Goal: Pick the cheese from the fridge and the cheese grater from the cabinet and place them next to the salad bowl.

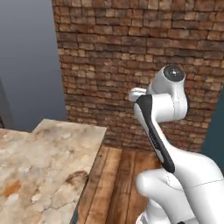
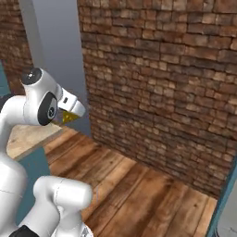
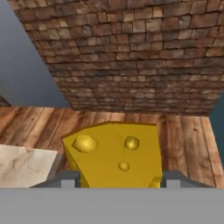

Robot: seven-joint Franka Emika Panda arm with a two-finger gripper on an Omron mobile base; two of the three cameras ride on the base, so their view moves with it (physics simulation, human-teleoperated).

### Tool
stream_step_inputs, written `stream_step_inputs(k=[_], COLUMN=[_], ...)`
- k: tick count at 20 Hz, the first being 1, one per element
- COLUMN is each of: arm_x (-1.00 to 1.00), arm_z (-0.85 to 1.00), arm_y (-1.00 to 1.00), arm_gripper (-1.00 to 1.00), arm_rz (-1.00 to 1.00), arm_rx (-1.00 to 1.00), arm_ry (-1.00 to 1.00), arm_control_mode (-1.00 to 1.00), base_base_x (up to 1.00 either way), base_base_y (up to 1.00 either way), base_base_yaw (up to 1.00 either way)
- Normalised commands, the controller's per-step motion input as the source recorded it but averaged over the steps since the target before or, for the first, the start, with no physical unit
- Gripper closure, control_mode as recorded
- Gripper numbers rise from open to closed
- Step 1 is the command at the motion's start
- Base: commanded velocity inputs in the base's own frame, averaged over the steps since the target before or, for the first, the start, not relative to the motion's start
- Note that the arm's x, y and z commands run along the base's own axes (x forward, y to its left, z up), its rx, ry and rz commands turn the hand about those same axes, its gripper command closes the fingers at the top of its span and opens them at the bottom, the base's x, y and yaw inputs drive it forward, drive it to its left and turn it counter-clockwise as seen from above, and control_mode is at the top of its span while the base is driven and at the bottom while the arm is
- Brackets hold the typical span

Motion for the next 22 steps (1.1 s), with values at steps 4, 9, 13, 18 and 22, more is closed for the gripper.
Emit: stream_step_inputs(k=[4,9,13,18,22], arm_x=[0.0,0.0,0.0,0.0,0.0], arm_z=[0.0,0.0,0.0,0.0,0.0], arm_y=[0.0,0.0,0.0,0.0,0.0], arm_gripper=[1.0,1.0,1.0,1.0,1.0], arm_rz=[0.0,0.0,0.0,0.0,0.0], arm_rx=[0.0,0.0,0.0,0.0,0.0], arm_ry=[0.0,0.0,0.0,0.0,0.0], arm_control_mode=[1.0,1.0,1.0,1.0,1.0], base_base_x=[0.0,0.05,0.1,0.2,0.23], base_base_y=[0.28,0.22,0.18,0.05,-0.03], base_base_yaw=[0.84,0.82,0.76,0.57,0.31])
